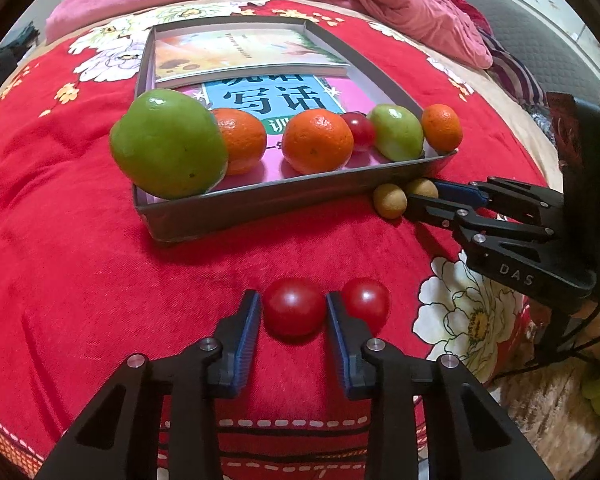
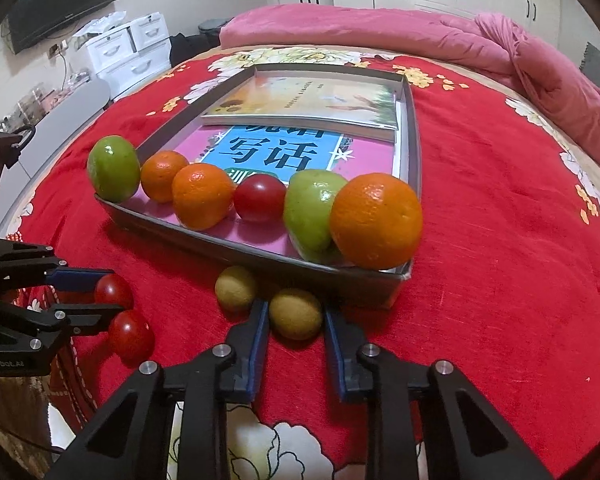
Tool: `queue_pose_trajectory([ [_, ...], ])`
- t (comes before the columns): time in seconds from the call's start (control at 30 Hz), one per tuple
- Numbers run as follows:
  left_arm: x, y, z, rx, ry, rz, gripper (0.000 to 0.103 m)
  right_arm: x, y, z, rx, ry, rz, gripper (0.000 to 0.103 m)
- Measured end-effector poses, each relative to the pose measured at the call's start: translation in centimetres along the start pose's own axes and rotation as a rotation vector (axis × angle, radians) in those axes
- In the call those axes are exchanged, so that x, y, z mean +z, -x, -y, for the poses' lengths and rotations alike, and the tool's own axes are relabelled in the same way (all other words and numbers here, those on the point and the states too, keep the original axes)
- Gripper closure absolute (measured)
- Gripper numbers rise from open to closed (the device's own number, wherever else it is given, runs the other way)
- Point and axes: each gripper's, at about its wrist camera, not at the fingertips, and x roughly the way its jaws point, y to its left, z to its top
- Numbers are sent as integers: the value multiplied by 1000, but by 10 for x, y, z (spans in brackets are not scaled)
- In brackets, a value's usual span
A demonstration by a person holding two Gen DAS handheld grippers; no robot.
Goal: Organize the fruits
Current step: 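Grasp a red cherry tomato with the left tool while the right tool grasps a small brown fruit, then carry the cherry tomato to the tray with the left tool while the right tool carries its brown fruit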
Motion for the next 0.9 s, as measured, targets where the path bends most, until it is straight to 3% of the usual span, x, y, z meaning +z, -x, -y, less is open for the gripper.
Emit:
queue_pose_trajectory([
  [0.33, 0, 6, -2, -31, 17, 21, 71, 1, 18, 4, 53, -50, 50, 76],
  [0.9, 18, 71, -7, -33, 67, 214, 71, 9, 60, -10, 91, 5, 200, 76],
])
